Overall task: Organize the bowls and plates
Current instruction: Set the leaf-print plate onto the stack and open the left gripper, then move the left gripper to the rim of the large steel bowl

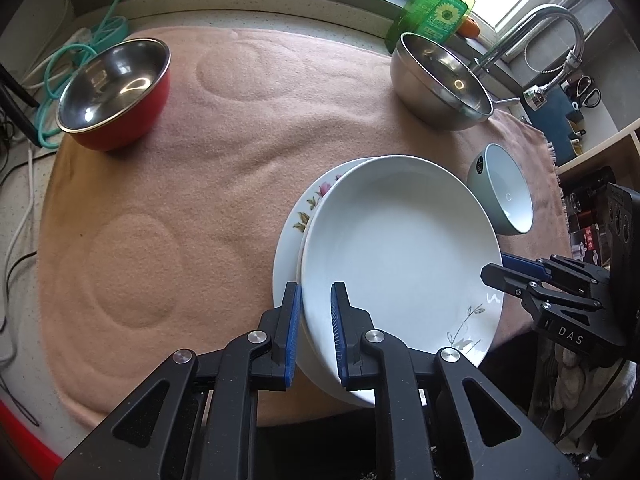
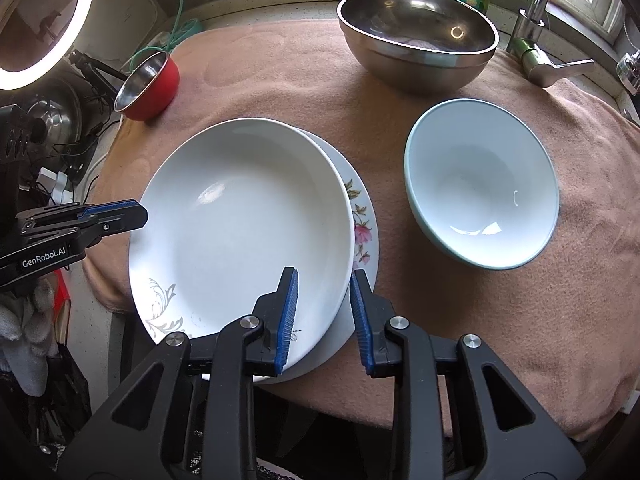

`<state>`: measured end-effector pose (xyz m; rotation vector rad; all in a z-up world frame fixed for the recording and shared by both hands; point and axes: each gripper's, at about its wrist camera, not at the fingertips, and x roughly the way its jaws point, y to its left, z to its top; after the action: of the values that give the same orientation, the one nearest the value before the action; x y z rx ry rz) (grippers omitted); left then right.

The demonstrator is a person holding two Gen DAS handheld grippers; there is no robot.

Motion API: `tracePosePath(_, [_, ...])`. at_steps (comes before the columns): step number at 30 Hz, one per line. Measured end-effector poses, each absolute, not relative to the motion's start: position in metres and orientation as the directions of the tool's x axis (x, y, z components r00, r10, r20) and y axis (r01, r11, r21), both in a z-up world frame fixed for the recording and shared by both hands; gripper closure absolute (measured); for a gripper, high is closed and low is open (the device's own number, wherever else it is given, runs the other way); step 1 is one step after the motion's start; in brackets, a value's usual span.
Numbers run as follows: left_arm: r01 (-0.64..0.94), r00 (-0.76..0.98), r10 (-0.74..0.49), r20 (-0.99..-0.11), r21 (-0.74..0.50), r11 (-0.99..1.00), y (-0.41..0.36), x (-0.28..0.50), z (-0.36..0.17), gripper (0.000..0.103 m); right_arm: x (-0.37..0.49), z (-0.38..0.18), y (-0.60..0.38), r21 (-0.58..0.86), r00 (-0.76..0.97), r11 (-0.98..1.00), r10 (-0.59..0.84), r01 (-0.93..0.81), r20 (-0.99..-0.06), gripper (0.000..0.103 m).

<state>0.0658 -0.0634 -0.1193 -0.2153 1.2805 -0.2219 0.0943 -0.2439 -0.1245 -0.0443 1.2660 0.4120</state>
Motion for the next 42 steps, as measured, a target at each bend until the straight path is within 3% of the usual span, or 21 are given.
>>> tracePosePath(1, [0.046, 0.277, -0.276, -0.92, -0.274, 0.96, -0.064, 0.066, -0.117, 0.082, 0.094, -0.122, -0.245, 0.192, 0.244, 0.926, 0.278, -0.324, -0.929, 0.063])
tracePosePath(3, [0.049, 0.294, -0.263, -0.919, -0.26, 0.964, -0.064, 0.065, -0.112, 0.058, 0.093, -0.118, -0.246, 0.192, 0.26, 0.927, 0.281, -0.323, -0.924, 0.052])
tracePosePath(5, [0.047, 0.318, -0.245, -0.916, -0.242, 0.969, -0.063, 0.065, -0.106, 0.052, 0.092, -0.113, -0.248, 0.201, 0.272, 0.925, 0.294, -0.323, -0.916, 0.049])
tracePosePath(7, [0.041, 0.328, -0.232, -0.915, -0.232, 0.972, -0.061, 0.066, -0.102, 0.041, 0.091, -0.108, -0.25, 0.211, 0.284, 0.922, 0.308, -0.325, -0.908, 0.032])
tracePosePath(8, [0.039, 0.338, -0.228, -0.913, -0.228, 0.973, -0.06, 0.066, -0.1, 0.037, 0.09, -0.104, -0.251, 0.222, 0.295, 0.918, 0.323, -0.329, -0.899, 0.028])
tracePosePath(12, [0.021, 0.365, -0.183, -0.913, -0.189, 0.982, -0.059, 0.068, -0.095, 0.032, 0.091, -0.091, -0.257, 0.248, 0.34, 0.913, 0.357, -0.323, -0.87, 0.02])
tracePosePath(29, [0.057, 0.421, -0.21, -0.882, -0.206, 0.977, -0.07, 0.105, -0.073, 0.032, 0.123, -0.061, -0.302, 0.277, 0.447, 0.941, 0.337, -0.196, -0.829, 0.02])
tracePosePath(42, [0.143, 0.434, -0.178, -0.883, -0.128, 0.981, -0.105, 0.158, -0.071, 0.032, 0.17, -0.055, -0.34, 0.298, 0.499, 0.953, 0.288, -0.062, -0.817, 0.02])
